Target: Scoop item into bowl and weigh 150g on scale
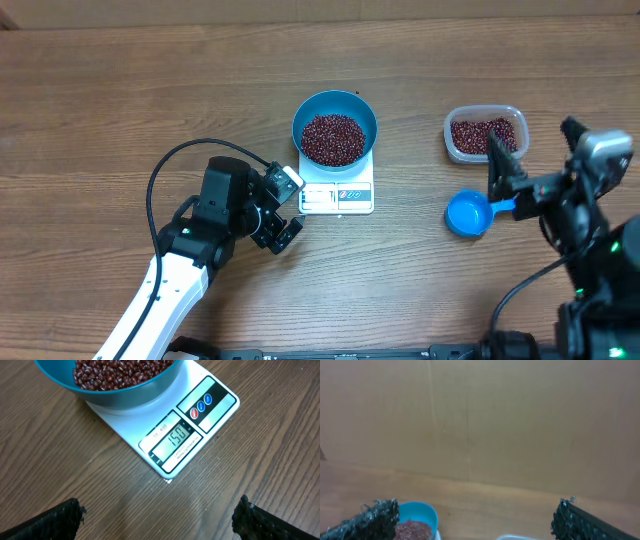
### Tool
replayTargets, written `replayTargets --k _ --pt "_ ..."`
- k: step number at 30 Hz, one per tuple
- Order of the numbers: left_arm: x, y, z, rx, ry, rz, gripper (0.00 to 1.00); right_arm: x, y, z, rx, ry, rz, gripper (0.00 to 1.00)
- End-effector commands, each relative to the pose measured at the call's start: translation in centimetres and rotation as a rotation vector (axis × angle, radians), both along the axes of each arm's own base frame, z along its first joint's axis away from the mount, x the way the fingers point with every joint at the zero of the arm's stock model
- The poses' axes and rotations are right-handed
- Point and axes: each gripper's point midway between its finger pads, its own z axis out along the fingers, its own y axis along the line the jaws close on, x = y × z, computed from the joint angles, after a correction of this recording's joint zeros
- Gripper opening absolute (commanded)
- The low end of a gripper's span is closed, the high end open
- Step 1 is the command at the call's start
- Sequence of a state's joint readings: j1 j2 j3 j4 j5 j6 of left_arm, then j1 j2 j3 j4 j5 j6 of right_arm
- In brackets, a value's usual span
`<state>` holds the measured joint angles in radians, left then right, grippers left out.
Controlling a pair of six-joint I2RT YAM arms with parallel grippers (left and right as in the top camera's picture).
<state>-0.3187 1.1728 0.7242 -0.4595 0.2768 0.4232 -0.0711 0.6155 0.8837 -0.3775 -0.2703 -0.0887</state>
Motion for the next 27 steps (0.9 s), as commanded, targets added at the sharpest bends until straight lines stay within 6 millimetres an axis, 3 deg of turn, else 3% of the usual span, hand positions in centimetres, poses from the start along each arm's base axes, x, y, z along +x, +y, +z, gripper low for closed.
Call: replayTargets --k 1,7,15,27 --pt "-0.1 0.1 -0.4 0.011 0.002 -0.010 1.00 -0.6 0.1 -2.9 -0.056 -0.045 0.002 1.00" --pt "-0.1 0.1 -0.4 0.011 0.002 -0.010 1.00 -1.8 1.0 -6.7 -0.155 -0.151 0.031 1.00" --pt "-0.1 0.1 -0.4 0.011 0.002 -0.010 0.99 -2.7 1.5 -12.4 -0.156 -0.183 0.047 1.00" --pt "-0.1 0.1 -0.4 0.011 0.002 -0.010 0.99 -2.6 0.9 -16.9 -0.091 -0.201 0.013 1.00"
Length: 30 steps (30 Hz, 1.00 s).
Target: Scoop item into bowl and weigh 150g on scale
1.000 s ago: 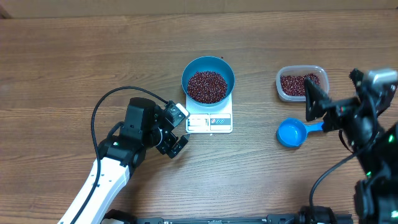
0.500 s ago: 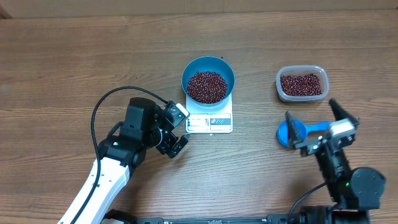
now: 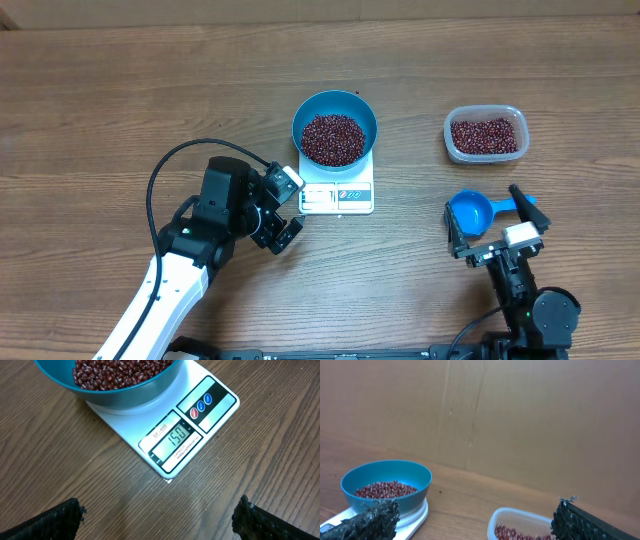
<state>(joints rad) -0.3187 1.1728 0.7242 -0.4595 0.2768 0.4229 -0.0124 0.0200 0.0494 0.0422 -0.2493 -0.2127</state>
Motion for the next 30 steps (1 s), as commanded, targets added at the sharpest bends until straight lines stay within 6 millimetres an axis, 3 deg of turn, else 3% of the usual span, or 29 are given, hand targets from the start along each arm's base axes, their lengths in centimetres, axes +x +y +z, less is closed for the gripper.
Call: replayTargets --k 1,10,30 --pt "-0.1 0.1 -0.4 0.011 0.002 -0.011 1.00 0.3 -0.4 -1.3 0.039 0.017 -0.022 1.00" --pt "-0.1 0.1 -0.4 0.011 0.002 -0.011 1.00 0.6 -0.8 -4.3 0.049 0.147 -0.051 1.00" --pt "-0.1 0.1 -0.4 0.011 0.002 -0.011 1.00 0.6 -0.9 -4.2 0.063 0.146 -0.054 1.00"
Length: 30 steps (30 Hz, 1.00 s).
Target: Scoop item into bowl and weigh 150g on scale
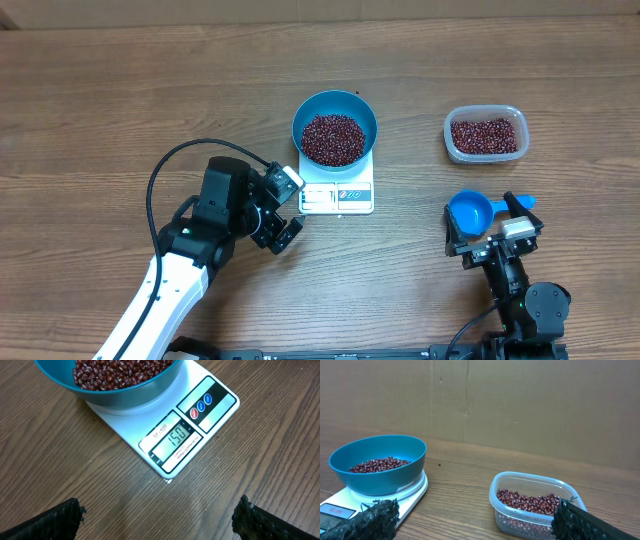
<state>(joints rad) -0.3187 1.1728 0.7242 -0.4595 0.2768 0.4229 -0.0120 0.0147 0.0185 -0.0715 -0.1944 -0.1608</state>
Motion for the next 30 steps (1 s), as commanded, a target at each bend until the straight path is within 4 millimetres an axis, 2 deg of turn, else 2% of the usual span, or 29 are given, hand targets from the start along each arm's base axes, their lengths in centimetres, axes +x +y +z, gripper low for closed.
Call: replayTargets --k 1,25,30 --pt "-0.07 0.14 -0.36 0.011 0.002 -0.011 1.00 0.00 0.00 -0.13 0.007 -0.005 -0.003 1.00" --pt "-0.10 0.15 -0.37 0.011 0.002 -0.011 1.00 0.00 0.00 -0.13 0.007 -0.005 -0.003 1.00" --pt "-0.18 0.20 0.49 0.003 -0.026 -0.010 1.00 0.00 0.00 -0.13 0.007 -0.005 -0.003 1.00"
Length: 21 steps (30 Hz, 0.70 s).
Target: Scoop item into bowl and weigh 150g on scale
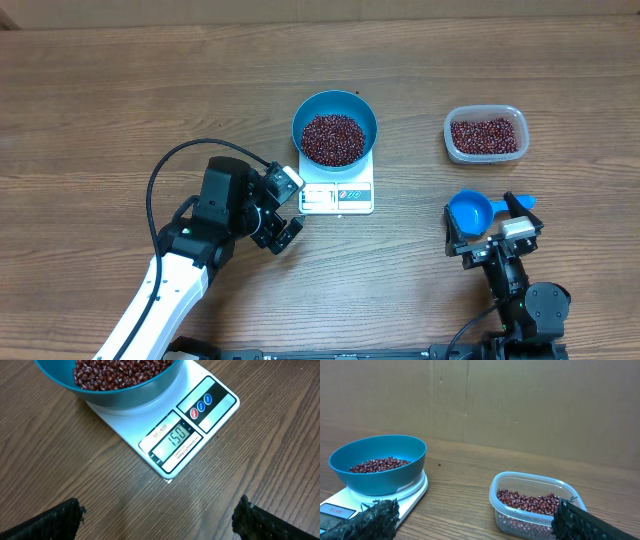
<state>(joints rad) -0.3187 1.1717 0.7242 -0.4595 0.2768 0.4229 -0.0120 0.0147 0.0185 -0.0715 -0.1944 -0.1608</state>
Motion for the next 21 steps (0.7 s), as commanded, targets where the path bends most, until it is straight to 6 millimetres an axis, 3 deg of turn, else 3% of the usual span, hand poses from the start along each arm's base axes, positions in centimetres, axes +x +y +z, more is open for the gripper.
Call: replayTargets --k 1,8,13,21 --pt "-0.3 0.2 0.5 0.003 -0.026 -0.010 1.00 0.0 0.0 -0.1 0.007 -0.005 -0.003 1.00" --pt "-0.7 0.5 2.1 -0.010 -0.069 -0.007 1.00 0.0 0.0 -0.1 0.007 -0.005 -0.003 1.00" --pt "-0.3 1.7 5.2 -0.079 -0.161 0.027 1.00 0.0 0.0 -0.1 0.007 -0.005 -0.003 1.00" --pt "0.3 6.6 10.5 -0.149 -0.443 0.175 1.00 0.0 0.0 -0.1 0.007 -0.005 -0.003 1.00"
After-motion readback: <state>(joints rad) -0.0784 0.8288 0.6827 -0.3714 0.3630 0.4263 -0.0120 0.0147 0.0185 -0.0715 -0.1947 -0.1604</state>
